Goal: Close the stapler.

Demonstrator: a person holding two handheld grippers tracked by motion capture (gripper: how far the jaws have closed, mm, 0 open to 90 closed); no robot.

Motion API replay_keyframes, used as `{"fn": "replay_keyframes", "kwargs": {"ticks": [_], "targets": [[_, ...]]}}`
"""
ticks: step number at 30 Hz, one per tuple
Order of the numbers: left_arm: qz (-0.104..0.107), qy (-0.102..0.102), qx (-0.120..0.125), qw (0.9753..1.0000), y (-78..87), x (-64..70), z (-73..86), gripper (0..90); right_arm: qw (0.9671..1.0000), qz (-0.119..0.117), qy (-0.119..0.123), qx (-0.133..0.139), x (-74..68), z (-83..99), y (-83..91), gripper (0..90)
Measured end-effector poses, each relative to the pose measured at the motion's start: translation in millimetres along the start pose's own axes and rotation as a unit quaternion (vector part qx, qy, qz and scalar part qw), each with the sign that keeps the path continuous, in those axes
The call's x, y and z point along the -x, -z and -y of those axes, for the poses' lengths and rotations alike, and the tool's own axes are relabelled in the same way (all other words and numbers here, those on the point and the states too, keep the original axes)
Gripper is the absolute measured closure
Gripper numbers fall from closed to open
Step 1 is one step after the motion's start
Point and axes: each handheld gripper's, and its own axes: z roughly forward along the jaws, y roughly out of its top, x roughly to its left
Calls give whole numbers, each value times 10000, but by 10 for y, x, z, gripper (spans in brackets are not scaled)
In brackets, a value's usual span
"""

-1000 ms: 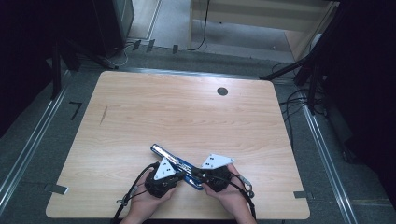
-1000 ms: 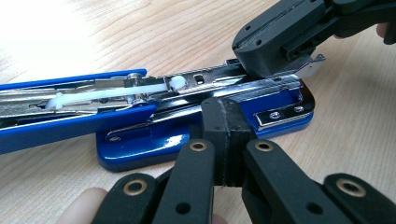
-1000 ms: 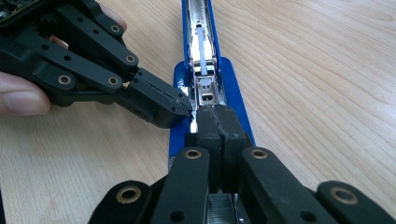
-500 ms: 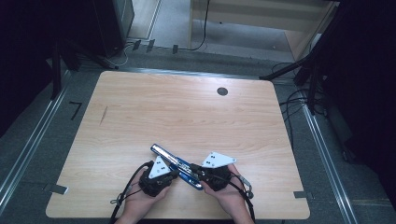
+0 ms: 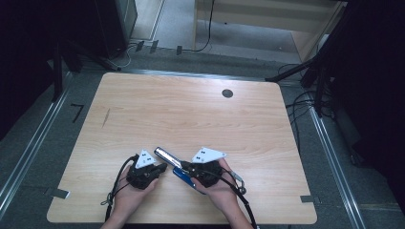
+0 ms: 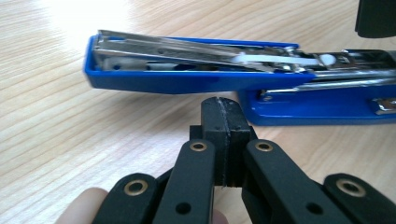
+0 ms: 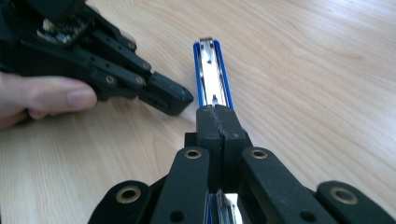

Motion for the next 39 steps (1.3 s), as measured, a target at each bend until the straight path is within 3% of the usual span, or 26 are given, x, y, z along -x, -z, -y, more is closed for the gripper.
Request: {"fn": "replay_keyframes", "kwargs": {"ticks": [9,22,26,39], "targets": [[-174,0,-97,9998,-26,-27,-10,900,9998,-20,55,-177,-5,-172,-275,900],[-292,31,-99,9995,-63,-18,-23,900,9993,30,30,-377,43,-264,-520,900],[-318,44,-92,9994,-70,-18,-29,900,9989,32,35,-474,44,-258,-570,900],[-313,50,-2,9995,-56,11,-46,900,9992,24,26,-387,41,-274,-555,900]]}}
